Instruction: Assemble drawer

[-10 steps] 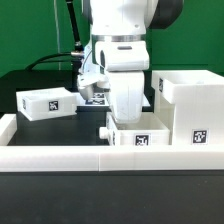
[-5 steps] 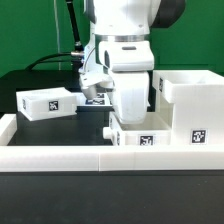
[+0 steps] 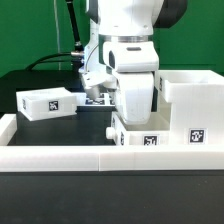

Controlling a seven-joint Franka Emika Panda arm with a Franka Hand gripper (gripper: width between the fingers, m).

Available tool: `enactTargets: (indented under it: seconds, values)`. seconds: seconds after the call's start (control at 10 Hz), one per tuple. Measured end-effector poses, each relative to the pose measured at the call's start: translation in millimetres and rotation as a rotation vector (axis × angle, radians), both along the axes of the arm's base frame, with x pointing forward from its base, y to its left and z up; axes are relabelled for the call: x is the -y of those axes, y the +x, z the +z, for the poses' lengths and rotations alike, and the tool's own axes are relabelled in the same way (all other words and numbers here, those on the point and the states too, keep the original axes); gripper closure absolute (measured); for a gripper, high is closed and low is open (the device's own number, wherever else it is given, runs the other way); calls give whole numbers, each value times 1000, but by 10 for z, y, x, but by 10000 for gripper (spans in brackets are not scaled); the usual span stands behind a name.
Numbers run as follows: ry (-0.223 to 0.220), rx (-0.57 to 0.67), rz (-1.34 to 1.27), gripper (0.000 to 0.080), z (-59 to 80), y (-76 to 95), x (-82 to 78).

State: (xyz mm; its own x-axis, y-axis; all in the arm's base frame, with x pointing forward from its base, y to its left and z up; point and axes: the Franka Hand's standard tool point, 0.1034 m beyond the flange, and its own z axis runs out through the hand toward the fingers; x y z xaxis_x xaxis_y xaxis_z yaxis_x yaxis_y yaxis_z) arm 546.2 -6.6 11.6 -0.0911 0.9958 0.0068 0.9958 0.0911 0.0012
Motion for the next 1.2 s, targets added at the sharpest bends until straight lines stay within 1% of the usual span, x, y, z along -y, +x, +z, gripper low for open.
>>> enactTargets:
  seconds: [0.2, 0.4, 0.7, 0.9, 1.0, 1.2]
  values:
    - [1, 0, -61, 757, 1, 1, -28]
    - [2, -1, -119, 757, 1, 0, -95]
    - [4, -1, -132, 757, -2, 1, -138]
    - [4, 3, -106, 757, -11, 6, -146]
    - [2, -3, -36, 757, -20, 8, -107]
    - [1, -5, -7, 757, -28, 4, -97]
